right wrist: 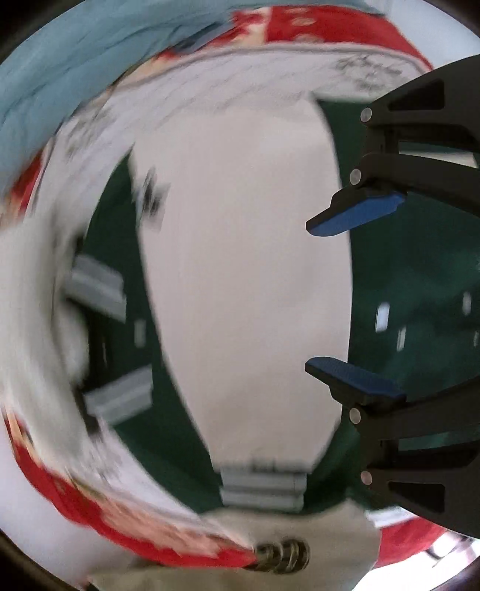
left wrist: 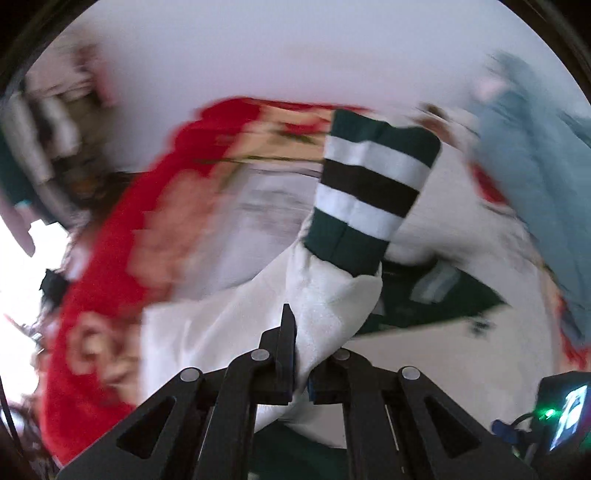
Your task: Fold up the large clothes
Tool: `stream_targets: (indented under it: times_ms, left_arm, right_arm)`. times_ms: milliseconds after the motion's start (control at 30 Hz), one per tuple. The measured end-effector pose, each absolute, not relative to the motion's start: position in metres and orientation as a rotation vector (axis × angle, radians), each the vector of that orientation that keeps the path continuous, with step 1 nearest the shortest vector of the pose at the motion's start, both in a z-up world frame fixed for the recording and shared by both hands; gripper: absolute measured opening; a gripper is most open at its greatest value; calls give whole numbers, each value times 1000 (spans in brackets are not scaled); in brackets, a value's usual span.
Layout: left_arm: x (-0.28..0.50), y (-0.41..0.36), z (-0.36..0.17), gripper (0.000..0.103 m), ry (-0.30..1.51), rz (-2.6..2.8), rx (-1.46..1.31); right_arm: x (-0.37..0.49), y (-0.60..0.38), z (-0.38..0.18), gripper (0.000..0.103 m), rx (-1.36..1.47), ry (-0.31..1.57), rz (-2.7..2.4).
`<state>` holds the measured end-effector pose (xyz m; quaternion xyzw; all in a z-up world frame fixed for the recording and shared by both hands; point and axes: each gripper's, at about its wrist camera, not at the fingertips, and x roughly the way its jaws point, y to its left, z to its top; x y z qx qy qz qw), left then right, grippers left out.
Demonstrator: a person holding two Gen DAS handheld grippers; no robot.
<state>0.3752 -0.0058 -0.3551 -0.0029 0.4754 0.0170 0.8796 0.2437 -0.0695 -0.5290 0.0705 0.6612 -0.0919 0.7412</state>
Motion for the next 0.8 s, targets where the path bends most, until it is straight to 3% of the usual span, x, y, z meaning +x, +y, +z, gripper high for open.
stream_targets:
  times_ms: [133,300,533,633,667,700,767,800]
  left_arm:
    - [379,-113,-381,2,1066,-117,22]
    - [364,-186,-401,2,1117,-178,80]
    - [372,-205,-441,9,1249,-127,100]
    - [369,-199,-449,21,1283,-113,54]
    - [367,-198,-450,32,1288,-107,47]
    - [365,-200,-453,57,1295,-103,50]
    - [365,-196,-452,88,1311,-88,58]
    - [359,-190,-446,94,1316,-87,35]
  right_arm:
    - [212,-168,-540,69,224,1482,-338]
    - [177,-258,-553,70,333,1499,-445]
    - [148,-330,-573,70,467,1511,-486]
    - [143,-344,-576,70,505,1516,-459]
    - [141,-348,-576,70,521,1519,-445]
    - [140,-352,-576,70,537,1520,-433]
    - [138,-361,-573,70,577,1517,-395]
    - [137,-363,-571,70,590,1517,-379]
